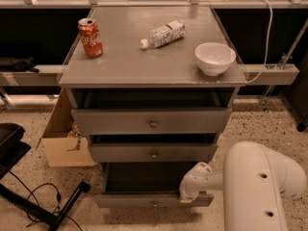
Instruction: Open bottom drawer
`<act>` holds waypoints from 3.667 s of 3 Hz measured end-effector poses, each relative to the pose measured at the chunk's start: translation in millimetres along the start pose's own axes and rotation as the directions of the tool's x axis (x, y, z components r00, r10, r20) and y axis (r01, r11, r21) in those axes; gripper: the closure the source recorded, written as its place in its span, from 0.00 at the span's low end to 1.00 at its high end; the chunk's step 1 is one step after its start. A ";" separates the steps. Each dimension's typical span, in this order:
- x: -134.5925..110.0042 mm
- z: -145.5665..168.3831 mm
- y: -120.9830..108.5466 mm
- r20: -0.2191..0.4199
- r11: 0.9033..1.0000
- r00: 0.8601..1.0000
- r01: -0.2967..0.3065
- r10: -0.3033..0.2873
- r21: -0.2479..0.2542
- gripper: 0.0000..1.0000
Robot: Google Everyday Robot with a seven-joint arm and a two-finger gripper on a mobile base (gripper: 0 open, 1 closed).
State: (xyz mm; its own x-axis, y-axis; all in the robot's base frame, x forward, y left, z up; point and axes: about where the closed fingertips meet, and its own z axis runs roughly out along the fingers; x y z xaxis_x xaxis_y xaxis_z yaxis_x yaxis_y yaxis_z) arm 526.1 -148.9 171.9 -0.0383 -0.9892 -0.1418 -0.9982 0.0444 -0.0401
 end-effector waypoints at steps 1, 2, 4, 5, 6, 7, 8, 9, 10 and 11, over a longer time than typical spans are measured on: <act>0.0 0.0 0.0 0.000 1.000 1.000 0.000 0.000 0.000 0.07; 0.0 0.1 0.1 0.000 1.000 1.000 0.000 0.000 0.000 0.00; 10.4 8.1 35.6 -0.021 0.997 0.998 -0.052 0.051 -0.065 0.18; 12.8 17.2 71.3 -0.029 0.987 0.996 -0.082 0.078 -0.141 0.42; 11.5 11.3 72.8 -0.029 0.986 0.996 -0.083 0.080 -0.145 0.65; 11.2 7.6 70.2 -0.029 0.986 0.996 -0.083 0.080 -0.145 0.96; 11.2 5.9 67.3 -0.029 0.986 0.996 -0.083 0.080 -0.145 1.00; 11.4 5.0 64.4 -0.029 0.986 0.996 -0.083 0.080 -0.145 1.00; 11.2 1.0 63.7 -0.025 0.984 0.996 -0.088 0.085 -0.154 1.00; 11.6 1.1 59.3 -0.025 0.984 0.996 -0.088 0.085 -0.154 0.81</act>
Offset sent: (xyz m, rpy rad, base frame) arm 0.0000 0.0000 0.0000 0.0000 0.0000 0.0000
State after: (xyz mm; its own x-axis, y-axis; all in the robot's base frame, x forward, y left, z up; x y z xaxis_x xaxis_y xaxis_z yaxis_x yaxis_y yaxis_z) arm 466.5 -157.6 166.7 -0.1238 -0.9851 -0.1195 -0.9861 0.1087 0.1254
